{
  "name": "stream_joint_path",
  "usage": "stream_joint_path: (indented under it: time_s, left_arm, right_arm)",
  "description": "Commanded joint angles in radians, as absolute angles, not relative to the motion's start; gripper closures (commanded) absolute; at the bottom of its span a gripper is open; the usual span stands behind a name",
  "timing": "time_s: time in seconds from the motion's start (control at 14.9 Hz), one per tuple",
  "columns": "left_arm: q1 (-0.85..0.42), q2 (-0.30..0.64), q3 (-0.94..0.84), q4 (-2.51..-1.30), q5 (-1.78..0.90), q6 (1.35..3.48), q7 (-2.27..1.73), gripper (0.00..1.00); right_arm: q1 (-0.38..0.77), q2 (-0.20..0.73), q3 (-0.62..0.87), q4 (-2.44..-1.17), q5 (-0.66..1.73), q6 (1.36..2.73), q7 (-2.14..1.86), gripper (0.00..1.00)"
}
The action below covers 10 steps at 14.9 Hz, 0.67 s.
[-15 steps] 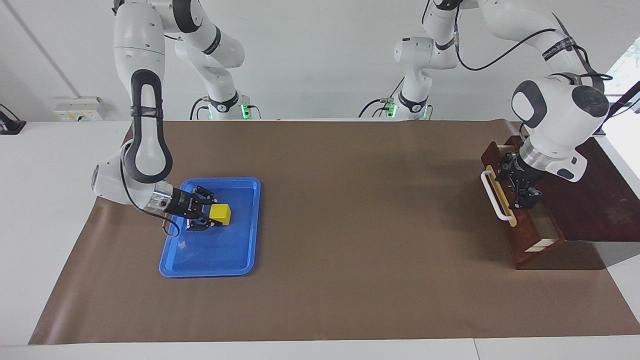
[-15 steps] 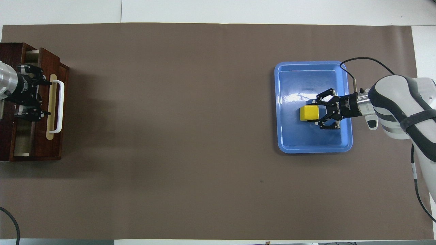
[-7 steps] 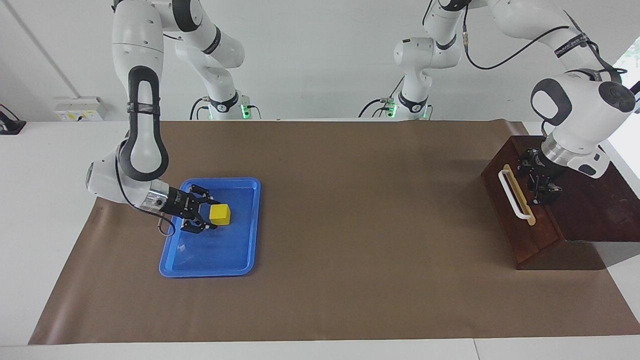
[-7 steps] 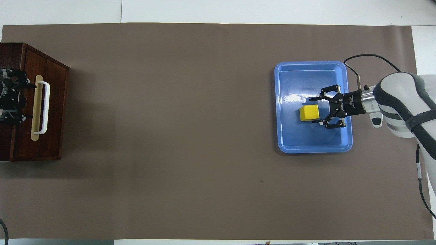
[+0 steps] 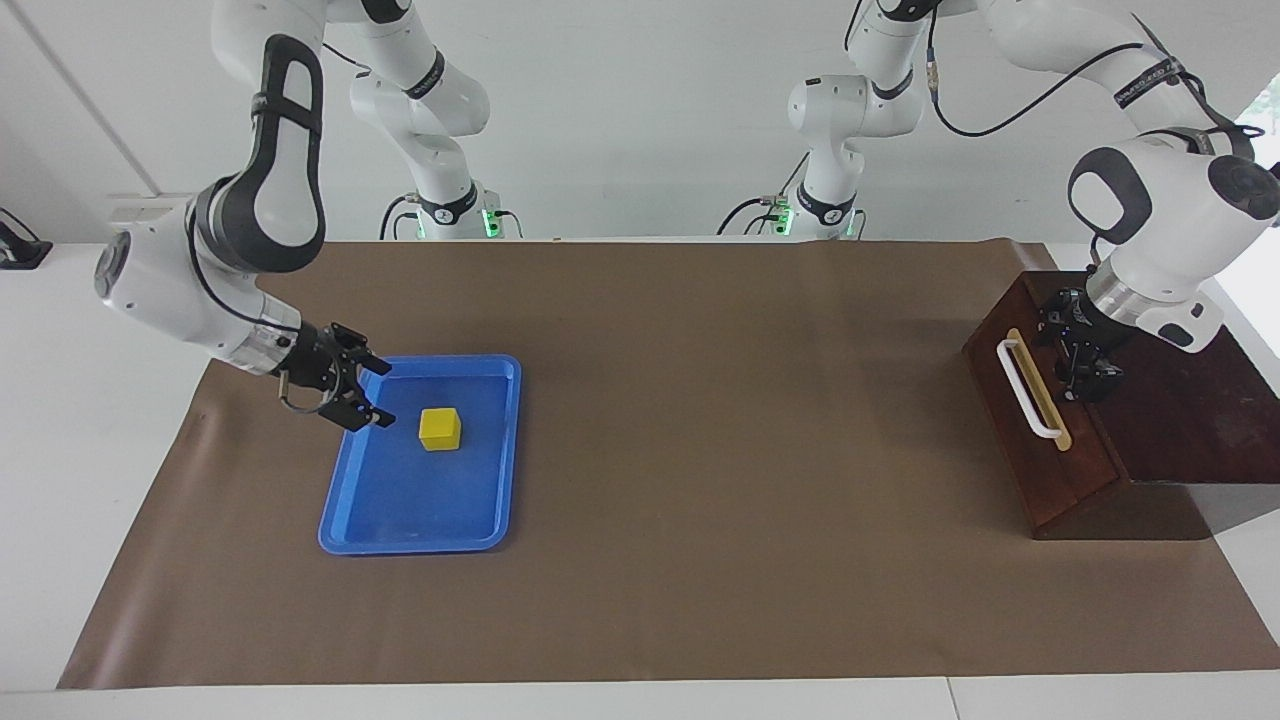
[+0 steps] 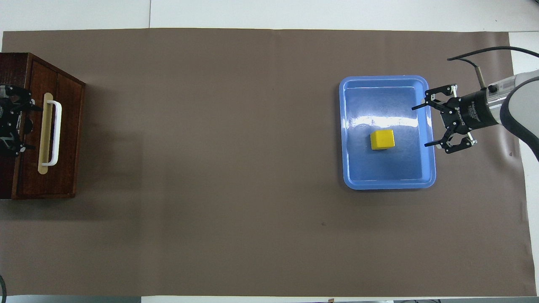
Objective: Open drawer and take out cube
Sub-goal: 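Open the right gripper and withdraw it from the tray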
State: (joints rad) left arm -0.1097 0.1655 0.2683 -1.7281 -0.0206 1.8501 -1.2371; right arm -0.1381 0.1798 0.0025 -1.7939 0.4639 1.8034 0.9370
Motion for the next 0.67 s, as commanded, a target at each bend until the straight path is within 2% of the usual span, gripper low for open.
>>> stream_joint_path:
  time_s: [0.0,0.13,0.34,0.6]
  left_arm:
    - [-0.149,0.095,0.256,-1.695,-0.005,1.766,-1.180,0.00]
    - [-0.190,0.060,0.250,-1.697,-0.008,1.720,-1.105,0.00]
    - [-0.259,0.019,0.250,-1.694,-0.008,1.654,-0.933,0.00]
    - [-0.255,-0.025,0.230,-1.704,-0.017,1.580,-0.614,0.00]
  right_arm:
    - [-0.138,0.149,0.008,-1.694,0.332,1.691,0.887,0.00]
    - [-0.135,0.127,0.012,-1.649,0.264,1.645,0.780,0.00]
    - [-0.115,0.046,0.012,-1.647,0.189,1.608,0.582,0.00]
    - [-0.069,-0.052,0.015,-1.649,0.095,1.563,0.384,0.00]
